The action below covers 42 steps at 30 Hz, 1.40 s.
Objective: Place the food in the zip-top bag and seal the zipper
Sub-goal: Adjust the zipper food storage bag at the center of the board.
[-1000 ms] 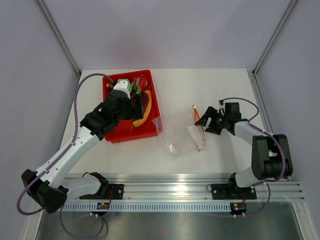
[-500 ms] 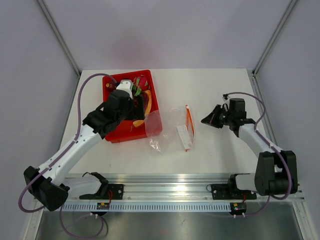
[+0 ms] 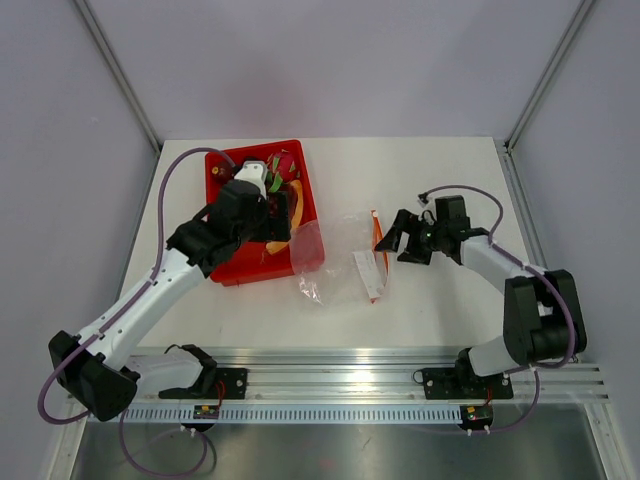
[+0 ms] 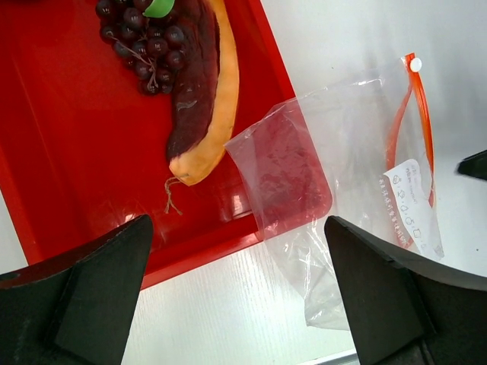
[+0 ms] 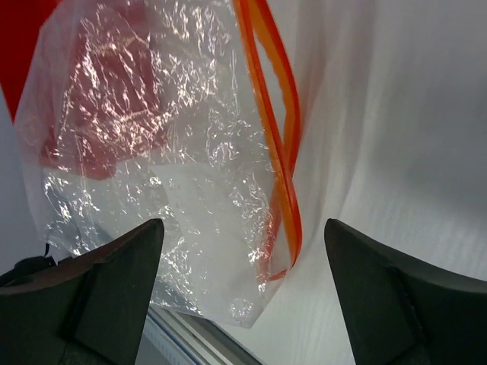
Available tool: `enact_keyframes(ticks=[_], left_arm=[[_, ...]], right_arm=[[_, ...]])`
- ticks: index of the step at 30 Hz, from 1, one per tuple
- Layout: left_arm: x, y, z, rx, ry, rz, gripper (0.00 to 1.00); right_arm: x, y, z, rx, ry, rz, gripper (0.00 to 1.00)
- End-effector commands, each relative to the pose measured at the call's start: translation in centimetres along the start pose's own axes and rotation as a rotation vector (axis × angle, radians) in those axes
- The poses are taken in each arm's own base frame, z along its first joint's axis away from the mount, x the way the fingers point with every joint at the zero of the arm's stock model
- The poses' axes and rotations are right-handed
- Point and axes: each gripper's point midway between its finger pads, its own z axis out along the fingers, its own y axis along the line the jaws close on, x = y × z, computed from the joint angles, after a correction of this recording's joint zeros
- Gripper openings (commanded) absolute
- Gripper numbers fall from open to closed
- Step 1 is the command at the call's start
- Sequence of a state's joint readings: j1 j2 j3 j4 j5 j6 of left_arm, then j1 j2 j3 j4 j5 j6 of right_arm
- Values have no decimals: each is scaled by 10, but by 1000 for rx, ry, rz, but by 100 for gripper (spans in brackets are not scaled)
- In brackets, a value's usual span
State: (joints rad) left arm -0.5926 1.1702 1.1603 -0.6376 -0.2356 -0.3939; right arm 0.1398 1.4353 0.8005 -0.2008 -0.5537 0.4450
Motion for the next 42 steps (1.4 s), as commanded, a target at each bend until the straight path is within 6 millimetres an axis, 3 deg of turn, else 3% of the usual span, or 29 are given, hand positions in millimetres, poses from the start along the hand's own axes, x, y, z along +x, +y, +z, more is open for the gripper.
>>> enact_keyframes(ticks=[1,3,6,7,9,11,12,19,20,21,23,26,29,30,34,36,39,40,42], left_arm=[[5,-6,-3,38,4,-19,99],[8,-6,-5,50,8,-26,99],[14,-4,-6,50,13,-31,99],[14,-3,-9,47,10,-32,99],[13,0,-10,36,5,-26,99],[10,1,-12,27,-2,-19,99],[9,2,-13,26,-2,-16,99],[9,3,-9,14,2,-6,99],[10,4,-8,9,3,-4,99],[9,4,-8,6,2,-2,99],[10,7,-8,-6,3,2,99],[10,8,-9,-14,2,2,99],[10,9,-7,-21,4,5,99],[11,9,-7,-21,7,5,99],[9,7,-5,-19,11,6,99],[8,6,-4,-16,10,7,99],[9,5,0,-17,20,6,99],[9,4,0,-12,22,5,99],[12,4,1,-13,31,3,99]], right_arm=[[-4,25,25,-85,26,-94,93],[3,24,39,-105,64,-66,88],[3,26,47,-140,72,-43,67],[3,27,46,-141,71,-36,52],[-5,31,39,-129,26,-52,36],[-13,30,27,-70,-26,-66,9],[-16,29,22,-48,-43,-71,0],[-37,9,-36,217,-231,-49,0],[-49,-9,-49,326,-304,-8,0],[-59,-12,-67,375,-359,14,0],[-62,-42,-96,546,-411,73,0],[-76,-65,-152,733,-541,125,0],[-88,-66,-198,870,-641,104,0],[-99,-57,-214,882,-685,94,0],[-106,-44,-256,960,-750,26,0],[-110,-34,-265,943,-783,-5,0],[-112,-24,-253,956,-758,-73,0],[-111,-14,-241,950,-734,-122,0],[-110,-13,-207,966,-651,-172,0]])
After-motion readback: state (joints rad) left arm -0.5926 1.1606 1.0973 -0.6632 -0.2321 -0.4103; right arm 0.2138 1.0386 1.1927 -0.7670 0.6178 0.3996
